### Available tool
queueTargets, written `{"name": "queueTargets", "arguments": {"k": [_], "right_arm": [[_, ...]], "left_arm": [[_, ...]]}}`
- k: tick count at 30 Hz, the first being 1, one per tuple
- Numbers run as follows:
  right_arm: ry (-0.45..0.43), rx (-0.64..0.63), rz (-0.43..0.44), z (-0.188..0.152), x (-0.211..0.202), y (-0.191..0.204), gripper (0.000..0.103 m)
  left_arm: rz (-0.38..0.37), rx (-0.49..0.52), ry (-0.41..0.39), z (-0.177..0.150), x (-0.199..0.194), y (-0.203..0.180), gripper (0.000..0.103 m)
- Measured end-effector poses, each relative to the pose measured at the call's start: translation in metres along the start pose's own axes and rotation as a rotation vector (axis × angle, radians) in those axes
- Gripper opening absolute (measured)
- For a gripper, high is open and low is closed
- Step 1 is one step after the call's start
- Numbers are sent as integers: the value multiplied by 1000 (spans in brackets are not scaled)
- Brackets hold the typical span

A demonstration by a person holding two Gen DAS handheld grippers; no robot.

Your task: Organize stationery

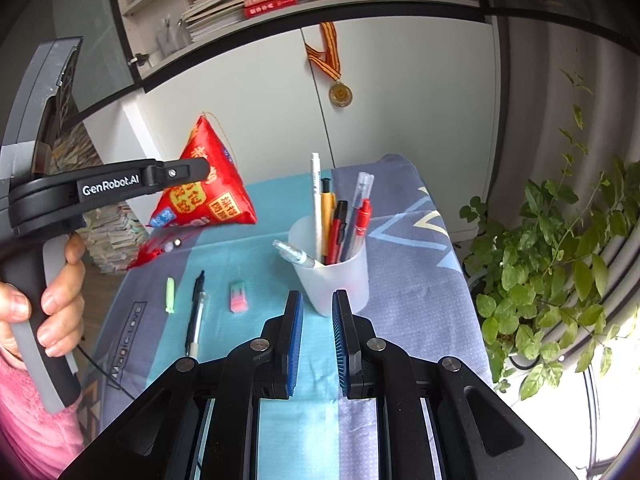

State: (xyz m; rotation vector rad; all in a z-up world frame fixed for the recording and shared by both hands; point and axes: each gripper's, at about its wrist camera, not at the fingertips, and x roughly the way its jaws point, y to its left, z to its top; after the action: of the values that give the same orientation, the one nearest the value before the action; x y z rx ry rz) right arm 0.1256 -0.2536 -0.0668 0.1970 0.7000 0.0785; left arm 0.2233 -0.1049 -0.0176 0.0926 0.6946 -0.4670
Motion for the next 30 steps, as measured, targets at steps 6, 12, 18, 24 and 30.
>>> {"name": "queueTargets", "arguments": {"k": [6, 12, 18, 24, 30], "right_arm": [[-8, -52, 11, -3, -8, 22, 15], [31, -116, 47, -6, 1, 52, 15], [93, -178, 110, -17, 20, 89, 16], [235, -207, 159, -41, 63, 116, 16], [352, -223, 149, -61, 102, 130, 16]], "left_arm": [[67, -45, 2, -15, -24, 36, 7], [145, -102, -8, -28, -50, 74, 7], [194, -119, 47, -55, -52, 99, 9], [187, -155, 145, -92, -34, 118, 9], [180, -151, 218, -115, -10, 120, 9]]}}
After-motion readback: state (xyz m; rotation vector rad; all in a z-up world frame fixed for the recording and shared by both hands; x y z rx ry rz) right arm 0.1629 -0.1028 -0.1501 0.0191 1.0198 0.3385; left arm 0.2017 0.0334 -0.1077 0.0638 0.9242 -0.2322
